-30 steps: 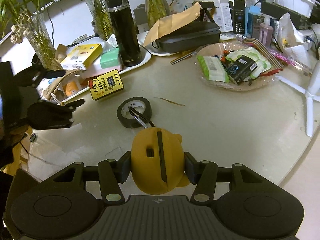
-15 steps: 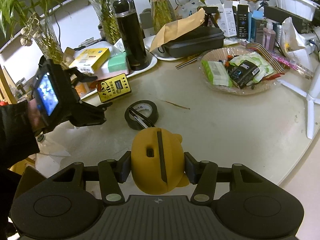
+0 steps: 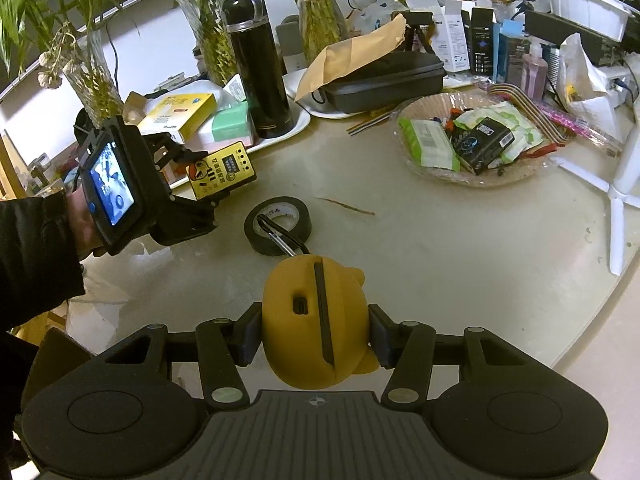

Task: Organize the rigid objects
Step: 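Grasp the yellow adapter box with the left gripper while the right gripper holds the piggy bank, then lift the yellow adapter box with the left gripper while the right gripper holds the piggy bank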

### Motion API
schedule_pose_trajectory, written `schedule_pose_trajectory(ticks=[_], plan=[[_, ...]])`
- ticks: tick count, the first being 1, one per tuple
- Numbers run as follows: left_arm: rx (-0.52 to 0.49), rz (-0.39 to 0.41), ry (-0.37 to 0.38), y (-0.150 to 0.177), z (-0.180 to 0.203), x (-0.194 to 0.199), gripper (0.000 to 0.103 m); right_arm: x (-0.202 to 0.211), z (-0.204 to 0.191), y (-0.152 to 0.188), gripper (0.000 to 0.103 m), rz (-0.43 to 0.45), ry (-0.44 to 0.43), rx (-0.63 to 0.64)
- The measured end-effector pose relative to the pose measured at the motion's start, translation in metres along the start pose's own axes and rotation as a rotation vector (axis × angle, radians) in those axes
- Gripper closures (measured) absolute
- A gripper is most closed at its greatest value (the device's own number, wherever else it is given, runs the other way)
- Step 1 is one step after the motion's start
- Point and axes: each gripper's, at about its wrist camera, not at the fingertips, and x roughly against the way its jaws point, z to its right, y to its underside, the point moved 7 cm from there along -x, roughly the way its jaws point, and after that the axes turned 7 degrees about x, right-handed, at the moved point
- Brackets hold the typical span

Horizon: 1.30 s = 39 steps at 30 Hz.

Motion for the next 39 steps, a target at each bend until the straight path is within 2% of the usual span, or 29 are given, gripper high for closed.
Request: schedule_pose_trajectory(ticks=[8, 20, 34, 39], plan=[[0.129, 0.007, 0.040, 0.008, -0.018, 0.030, 0.049, 0.001, -0.003, 0.004, 0.046, -0.014, 0.040, 0.000], [0.384, -0.007, 0.127, 0.025, -0.047, 0.087, 0.049, 0.009, -0.022, 0.004, 0.046, -0.015, 0.065, 0.011], [0.548, -0.004, 0.246, 0.026, -0.055, 0.146, 0.049, 0.032, -0.036, -0.001, 0.046, 0.009, 0.090, 0.011], [0.570, 0.010, 0.287, 0.025, -0.052, 0.169, 0.049, 0.042, -0.042, 0.002, 0.046, 0.011, 0.100, 0.018]])
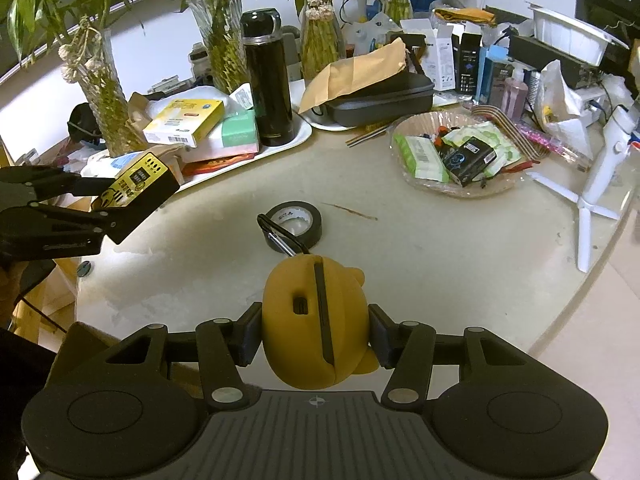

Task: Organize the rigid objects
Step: 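Lift the yellow adapter box with the left gripper while the right gripper holds the piggy bank, then carry the piggy bank into the box with the right gripper while the left gripper carries the adapter in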

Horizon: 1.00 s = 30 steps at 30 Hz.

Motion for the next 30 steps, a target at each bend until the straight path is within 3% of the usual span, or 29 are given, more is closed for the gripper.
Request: schedule_pose_trajectory(ticks=[16, 30], plan=[[0.060, -0.007, 0.084, 0.022, 0.017, 0.059, 0.049, 0.038, -0.018, 0.010, 0.046, 0.028, -0.012, 0.001], [0.098, -0.050, 0.093, 0.052, 0.033, 0.094, 0.049, 0.066, -0.036, 0.016, 0.046, 0.055, -0.028, 0.019]])
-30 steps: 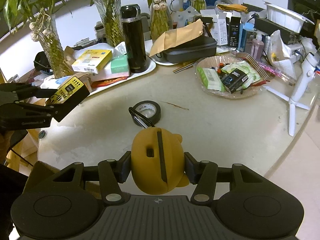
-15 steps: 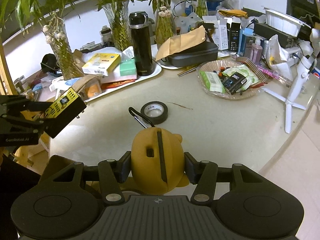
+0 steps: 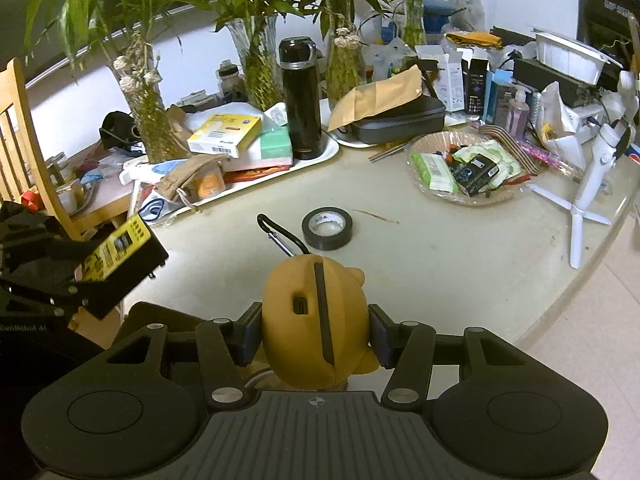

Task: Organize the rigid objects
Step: 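Carry the piggy bank into the box with the right gripper while the left gripper carries the adapter in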

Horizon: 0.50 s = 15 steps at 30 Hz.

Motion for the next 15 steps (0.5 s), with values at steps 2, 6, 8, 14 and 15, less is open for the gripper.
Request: schedule_pose_trajectory(ticks=[2, 6, 8, 14, 15], plan=[[0.011, -0.017, -0.007, 0.006, 0.002, 0.001, 0.049, 0.003, -0.002, 0.002, 0.046, 0.002, -0.002, 0.001], [0.011, -0.045, 0.027, 0.018, 0.009, 0.003, 0.049, 0.008, -0.005, 0.005, 0.046, 0.004, -0.006, 0.000], [-0.012, -0.054, 0.049, 0.023, 0.013, 0.001, 0.049, 0.010, -0.005, 0.007, 0.046, 0.004, -0.008, 0.001], [-0.105, -0.072, 0.132, 0.038, 0.027, -0.002, 0.048, 0.012, -0.004, 0.013, 0.046, -0.001, -0.013, -0.005], [-0.114, -0.066, 0.130, 0.040, 0.027, -0.001, 0.048, 0.012, -0.004, 0.014, 0.046, -0.002, -0.014, -0.007]])
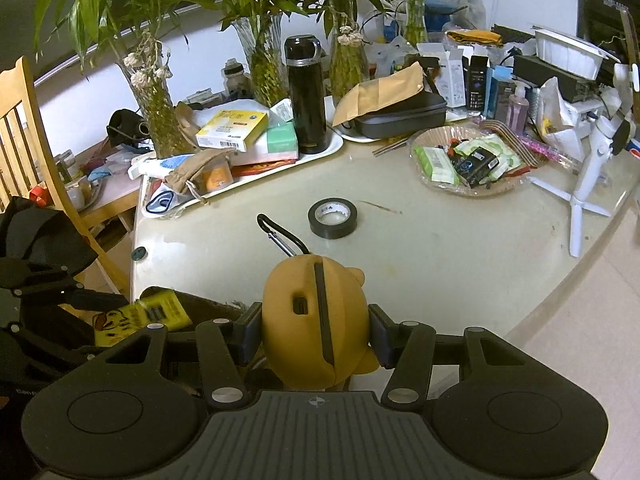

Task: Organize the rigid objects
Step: 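Carry the piggy bank into the box with the right gripper while the left gripper carries the adapter in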

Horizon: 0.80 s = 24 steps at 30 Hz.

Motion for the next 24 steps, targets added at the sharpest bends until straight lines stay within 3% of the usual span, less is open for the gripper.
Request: schedule_pose_trajectory(ticks=[4, 24], plan=[[0.006, 0.016, 0.008, 0.001, 0.001, 0.007, 0.036, 0.000, -0.001, 0.005, 0.046, -0.006, -0.005, -0.004], [0.083, 0.022, -0.014, 0.015, -0.009, 0.024, 0.036, -0.008, -0.013, 0.021, 0.046, -0.043, -0.035, -0.013]])
